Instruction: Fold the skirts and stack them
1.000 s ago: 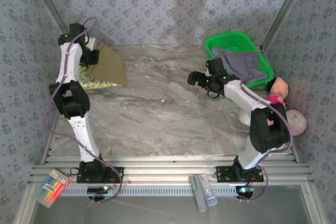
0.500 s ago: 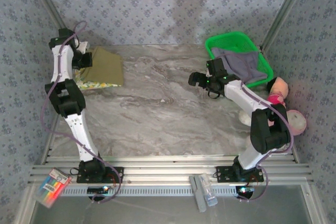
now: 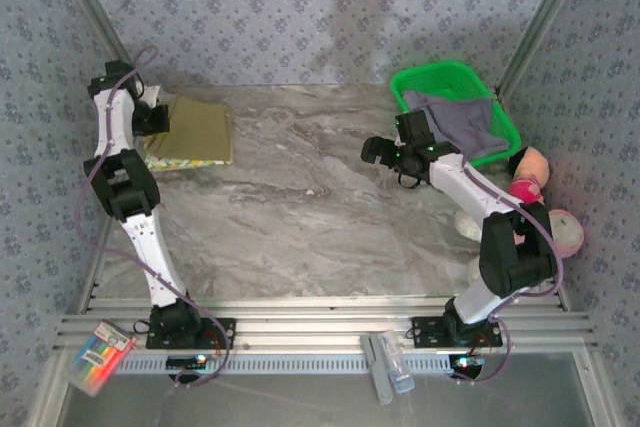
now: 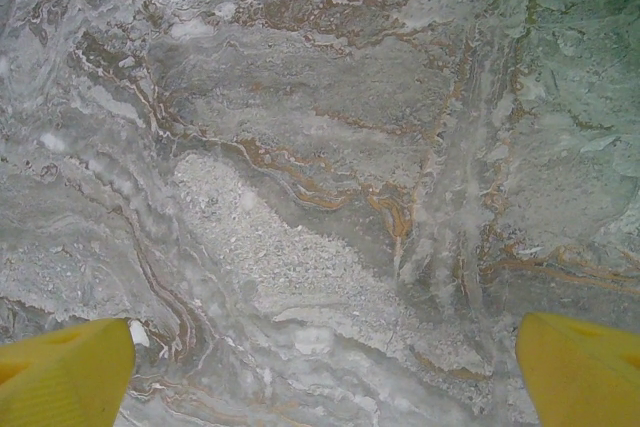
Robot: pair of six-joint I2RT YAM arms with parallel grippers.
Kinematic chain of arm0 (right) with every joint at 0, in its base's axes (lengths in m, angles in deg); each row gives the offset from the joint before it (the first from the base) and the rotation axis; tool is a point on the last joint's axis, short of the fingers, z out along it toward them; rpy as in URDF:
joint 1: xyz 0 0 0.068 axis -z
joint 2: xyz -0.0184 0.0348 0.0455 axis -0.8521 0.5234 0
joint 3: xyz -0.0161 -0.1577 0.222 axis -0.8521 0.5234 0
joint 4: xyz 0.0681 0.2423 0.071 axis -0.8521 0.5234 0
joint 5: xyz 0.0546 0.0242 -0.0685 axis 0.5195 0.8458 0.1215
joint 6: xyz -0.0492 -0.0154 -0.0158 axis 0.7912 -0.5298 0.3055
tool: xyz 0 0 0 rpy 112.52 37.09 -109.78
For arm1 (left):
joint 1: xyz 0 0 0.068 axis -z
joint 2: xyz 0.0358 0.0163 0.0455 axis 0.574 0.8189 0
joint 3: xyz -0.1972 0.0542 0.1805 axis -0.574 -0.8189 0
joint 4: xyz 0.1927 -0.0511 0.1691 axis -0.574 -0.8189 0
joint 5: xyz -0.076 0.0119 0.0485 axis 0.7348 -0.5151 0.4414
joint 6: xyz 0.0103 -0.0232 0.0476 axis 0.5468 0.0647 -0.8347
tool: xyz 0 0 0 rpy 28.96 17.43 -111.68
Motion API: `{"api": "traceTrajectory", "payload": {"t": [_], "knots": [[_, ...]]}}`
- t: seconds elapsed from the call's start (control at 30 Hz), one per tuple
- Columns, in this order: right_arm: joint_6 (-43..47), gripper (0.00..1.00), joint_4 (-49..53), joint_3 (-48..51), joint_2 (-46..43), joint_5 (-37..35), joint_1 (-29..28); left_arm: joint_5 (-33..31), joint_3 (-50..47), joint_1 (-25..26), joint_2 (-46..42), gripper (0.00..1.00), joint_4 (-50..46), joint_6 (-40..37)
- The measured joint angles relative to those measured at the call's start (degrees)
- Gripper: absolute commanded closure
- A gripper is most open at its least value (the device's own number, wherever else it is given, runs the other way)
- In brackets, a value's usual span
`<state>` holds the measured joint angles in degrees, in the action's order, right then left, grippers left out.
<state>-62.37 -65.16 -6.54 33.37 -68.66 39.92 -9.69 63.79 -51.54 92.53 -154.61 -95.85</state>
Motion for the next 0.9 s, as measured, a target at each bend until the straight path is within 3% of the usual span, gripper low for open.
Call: {"api": "traceTrajectory", "payload": {"t": [0.2,0.27,0.3,0.4,0.57,0.67,0.9], "knots": [[0.0,0.0,0.4,0.0,0.0,-0.6,0.0,-2.5,0.0,-0.2,0.2,0.67,-0.1,1.4],[0.0,0.0,0.5,0.0,0.0,-0.7,0.0,-4.1,0.0,-0.4,0.2,0.33,0.0,2.2],[0.0,0.0,0.6,0.0,0.0,-0.7,0.0,-4.6,-0.3,-0.7,0.1,0.22,0.2,3.2],[0.1,0.0,0.7,0.0,-0.4,-0.9,0.0,-5.5,-2.6,-1.6,-1.1,0.04,1.0,5.3],[1.6,0.0,-3.1,2.6,-5.4,-4.4,-0.6,-5.6,-4.7,-2.6,-5.6,0.0,2.3,11.2],[2.6,0.0,-4.6,3.9,-9.4,-7.4,-0.7,-2.1,-8.0,-2.1,-11.7,0.0,5.9,16.1],[9.1,0.0,-6.9,5.8,-13.8,-9.7,1.9,2.6,-15.8,4.7,-17.4,0.0,14.4,26.8]]}}
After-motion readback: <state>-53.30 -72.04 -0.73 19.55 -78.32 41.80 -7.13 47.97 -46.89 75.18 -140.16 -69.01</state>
